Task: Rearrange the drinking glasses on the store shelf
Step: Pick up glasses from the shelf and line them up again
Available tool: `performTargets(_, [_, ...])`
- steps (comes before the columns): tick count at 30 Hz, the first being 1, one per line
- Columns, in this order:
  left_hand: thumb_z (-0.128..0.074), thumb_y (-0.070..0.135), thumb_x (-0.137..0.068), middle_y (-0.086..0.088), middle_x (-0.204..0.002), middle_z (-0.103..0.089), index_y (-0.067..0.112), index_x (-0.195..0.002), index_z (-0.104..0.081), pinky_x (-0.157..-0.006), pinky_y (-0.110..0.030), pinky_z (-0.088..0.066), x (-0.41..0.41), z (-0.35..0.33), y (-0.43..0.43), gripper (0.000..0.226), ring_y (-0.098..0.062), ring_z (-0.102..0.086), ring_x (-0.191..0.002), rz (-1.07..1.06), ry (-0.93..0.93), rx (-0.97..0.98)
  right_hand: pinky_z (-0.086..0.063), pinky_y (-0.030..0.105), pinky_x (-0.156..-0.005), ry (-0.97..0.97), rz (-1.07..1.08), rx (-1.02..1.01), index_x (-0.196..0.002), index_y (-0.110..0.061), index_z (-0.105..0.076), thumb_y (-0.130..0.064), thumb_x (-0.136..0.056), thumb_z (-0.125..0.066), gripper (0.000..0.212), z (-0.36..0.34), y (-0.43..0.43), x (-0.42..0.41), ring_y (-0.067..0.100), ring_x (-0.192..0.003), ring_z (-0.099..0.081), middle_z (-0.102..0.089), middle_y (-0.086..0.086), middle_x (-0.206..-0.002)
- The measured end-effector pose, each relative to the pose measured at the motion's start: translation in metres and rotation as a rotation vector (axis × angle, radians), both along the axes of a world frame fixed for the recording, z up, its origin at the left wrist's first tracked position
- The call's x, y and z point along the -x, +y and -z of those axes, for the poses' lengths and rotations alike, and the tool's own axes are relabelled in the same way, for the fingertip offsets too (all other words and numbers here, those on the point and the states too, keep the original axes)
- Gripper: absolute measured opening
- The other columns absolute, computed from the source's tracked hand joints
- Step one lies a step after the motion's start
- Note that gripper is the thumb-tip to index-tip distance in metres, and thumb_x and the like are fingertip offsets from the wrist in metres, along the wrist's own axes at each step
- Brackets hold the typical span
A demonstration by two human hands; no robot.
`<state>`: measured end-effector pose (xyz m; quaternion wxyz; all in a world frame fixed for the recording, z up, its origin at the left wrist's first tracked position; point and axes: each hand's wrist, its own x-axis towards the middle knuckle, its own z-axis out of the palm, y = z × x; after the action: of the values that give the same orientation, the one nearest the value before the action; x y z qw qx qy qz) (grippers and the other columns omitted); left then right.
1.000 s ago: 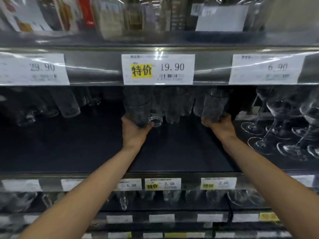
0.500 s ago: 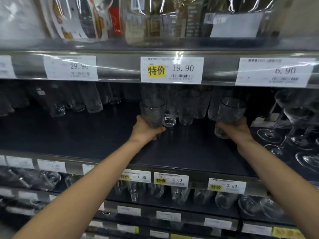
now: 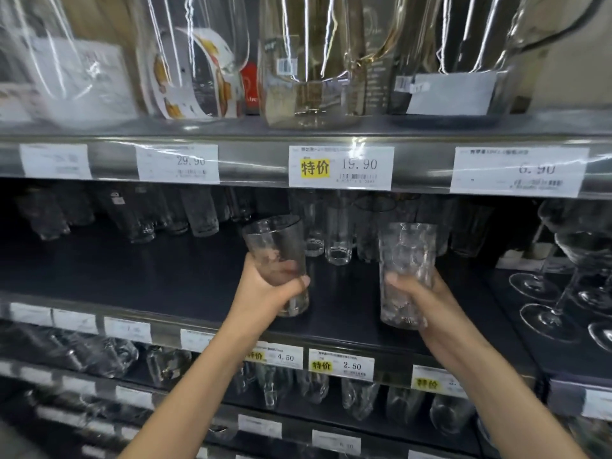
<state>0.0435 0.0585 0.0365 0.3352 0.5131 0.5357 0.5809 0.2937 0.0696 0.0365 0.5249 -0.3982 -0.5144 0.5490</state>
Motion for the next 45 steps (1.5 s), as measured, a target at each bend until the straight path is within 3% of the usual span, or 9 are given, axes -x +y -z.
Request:
performTargets(3, [-0.084, 0.007, -0.073, 0.001, -0.103, -0.071, 0.025, -0.126, -0.046, -0.078, -0.027, -0.056, 0.011, -0.002, -0.032, 0.067, -0.013, -0.071, -0.094, -0.013, -0.174, -0.04, -0.059, 0.039, -0.072, 0.089, -0.09, 0.029, -0.125, -0.027, -0.059, -0.047, -0.066, -0.081, 0.066, -0.005, -0.021, 0.032, 0.025, -0.08, -0.072, -0.074, 0.005, -0.1])
performTargets(8, [-0.083, 0.048, -0.058, 0.003, -0.118, -0.069, 0.031, -0.132, -0.05, -0.094, -0.039, -0.053, 0.044, 0.005, -0.082, 0.083, -0.016, -0.067, -0.11, -0.183, -0.337, -0.063, -0.058, 0.036, -0.062, 0.129, -0.219, 0.079, -0.12, -0.015, -0.066, -0.073, -0.051, -0.081, 0.091, -0.003, -0.041, 0.101, 0.025, -0.069, -0.068, -0.073, 0.015, -0.096])
performTargets(11, [-0.085, 0.062, -0.055, -0.002, -0.126, -0.067, 0.037, -0.127, -0.053, -0.1, -0.048, -0.049, 0.072, 0.005, -0.109, 0.083, -0.023, -0.065, -0.115, -0.252, -0.386, -0.066, -0.057, 0.04, -0.076, 0.125, -0.339, 0.098, -0.121, -0.022, -0.068, -0.065, -0.066, -0.076, 0.07, 0.003, -0.048, 0.146, 0.021, -0.089, -0.073, -0.075, 0.006, -0.109])
performTargets(15, [-0.081, 0.051, -0.063, -0.015, -0.107, -0.072, 0.028, -0.126, -0.051, -0.082, -0.05, -0.056, 0.112, -0.001, -0.143, 0.074, -0.04, -0.073, -0.085, -0.345, -0.442, -0.123, -0.04, 0.06, -0.108, 0.11, -0.438, 0.116, -0.129, -0.03, -0.063, -0.077, -0.052, -0.079, 0.091, 0.011, -0.058, 0.21, 0.034, -0.123, -0.059, -0.068, 0.004, -0.127])
performTargets(24, [-0.078, 0.054, -0.066, -0.019, -0.105, -0.071, 0.019, -0.12, -0.058, -0.065, -0.042, -0.058, 0.216, 0.006, -0.196, 0.068, -0.033, -0.068, -0.073, -0.64, -0.443, -0.155, -0.044, 0.055, -0.107, 0.085, -0.718, 0.144, -0.133, -0.033, -0.057, -0.074, -0.049, -0.082, 0.097, 0.009, -0.079, 0.343, 0.021, -0.12, -0.062, -0.067, -0.001, -0.129])
performTargets(27, [-0.078, 0.064, -0.064, -0.017, -0.113, -0.07, 0.021, -0.13, -0.052, -0.081, -0.053, -0.057, 0.258, 0.009, -0.202, 0.082, -0.041, -0.068, -0.087, -0.689, -0.429, -0.115, -0.042, 0.059, -0.107, 0.062, -0.737, 0.155, -0.135, -0.029, -0.055, -0.074, -0.05, -0.083, 0.1, 0.008, -0.079, 0.386, 0.028, -0.12, -0.061, -0.065, 0.006, -0.131])
performTargets(36, [-0.075, 0.064, -0.063, -0.012, -0.102, -0.074, 0.025, -0.135, -0.046, -0.077, -0.049, -0.054, 0.382, 0.004, -0.186, 0.087, -0.034, -0.071, -0.072, -0.649, -0.388, -0.071, -0.047, 0.057, -0.101, 0.037, -0.688, 0.124, -0.13, -0.032, -0.06, -0.075, -0.051, -0.081, 0.092, -0.002, -0.065, 0.503, 0.029, -0.116, -0.065, -0.069, 0.002, -0.125])
performTargets(41, [-0.077, 0.079, -0.054, -0.01, -0.131, -0.063, 0.05, -0.122, -0.052, -0.099, -0.064, -0.045, 0.449, 0.012, -0.171, 0.078, -0.044, -0.058, -0.12, -0.6, -0.384, -0.008, -0.051, 0.047, -0.094, 0.027, -0.609, 0.139, -0.133, -0.032, -0.058, -0.072, -0.057, -0.076, 0.088, 0.003, -0.053, 0.549, 0.02, -0.11, -0.069, -0.07, -0.003, -0.124])
performTargets(45, [-0.077, 0.074, -0.059, -0.011, -0.118, -0.07, 0.036, -0.128, -0.051, -0.094, -0.062, -0.049, 0.491, 0.014, -0.15, 0.083, -0.043, -0.067, -0.105, -0.55, -0.385, -0.022, -0.054, 0.044, -0.091, 0.023, -0.545, 0.157, -0.131, -0.035, -0.058, -0.071, -0.064, -0.075, 0.078, 0.009, -0.041, 0.573, 0.018, -0.11, -0.069, -0.07, -0.006, -0.122])
